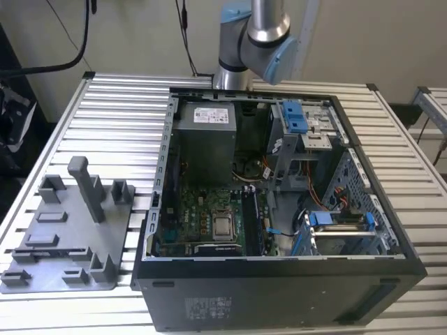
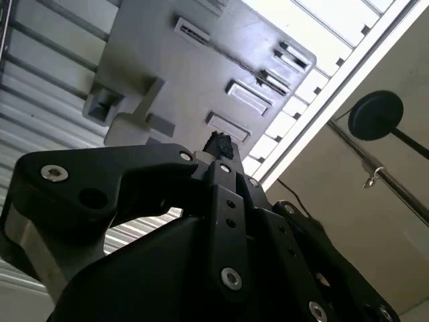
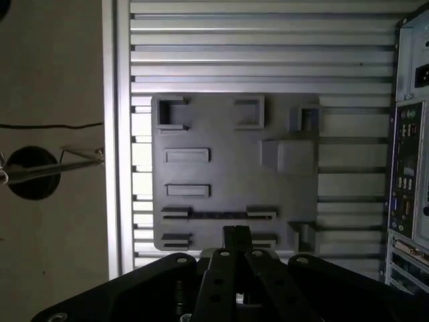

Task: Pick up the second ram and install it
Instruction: 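Reach for the second ram, then pick up the second ram and move it above second insertion slot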

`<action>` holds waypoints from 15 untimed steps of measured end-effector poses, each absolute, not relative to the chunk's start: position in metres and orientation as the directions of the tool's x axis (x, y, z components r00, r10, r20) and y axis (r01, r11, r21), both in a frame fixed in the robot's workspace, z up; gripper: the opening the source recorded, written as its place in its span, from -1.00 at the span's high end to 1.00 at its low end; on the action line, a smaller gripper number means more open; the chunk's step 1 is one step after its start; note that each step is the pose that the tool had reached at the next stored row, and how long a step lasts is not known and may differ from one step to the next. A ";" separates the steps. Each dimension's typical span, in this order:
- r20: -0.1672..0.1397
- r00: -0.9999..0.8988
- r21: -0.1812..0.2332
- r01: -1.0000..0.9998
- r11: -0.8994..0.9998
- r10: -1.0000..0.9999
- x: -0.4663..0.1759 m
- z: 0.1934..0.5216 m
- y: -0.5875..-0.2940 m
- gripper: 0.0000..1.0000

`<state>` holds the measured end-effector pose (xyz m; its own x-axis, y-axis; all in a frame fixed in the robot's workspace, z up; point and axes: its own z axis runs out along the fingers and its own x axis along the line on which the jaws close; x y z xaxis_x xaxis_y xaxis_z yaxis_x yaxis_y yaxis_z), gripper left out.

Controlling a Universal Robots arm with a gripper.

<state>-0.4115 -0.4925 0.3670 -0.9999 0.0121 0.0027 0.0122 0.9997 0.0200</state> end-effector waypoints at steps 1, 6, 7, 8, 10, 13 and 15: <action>0.003 -1.000 0.020 0.012 1.000 0.012 -0.411 0.367 -0.495 0.79; 0.004 -1.000 0.020 0.012 1.000 0.012 -0.412 0.367 -0.496 0.79; 0.004 -1.000 0.020 0.012 1.000 0.012 -0.411 0.367 -0.496 0.79; 0.004 -1.000 0.020 0.012 1.000 0.012 -0.411 0.367 -0.496 0.79; 0.004 -1.000 0.020 0.012 1.000 0.012 -0.411 0.367 -0.496 0.79; 0.004 -1.000 0.020 0.012 1.000 0.012 -0.411 0.367 -0.496 0.79; 0.004 -1.000 0.020 0.012 1.000 0.012 -0.411 0.367 -0.497 0.79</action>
<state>-0.4115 -0.4965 0.3669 -0.9999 0.0122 0.0041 0.0123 0.9997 0.0201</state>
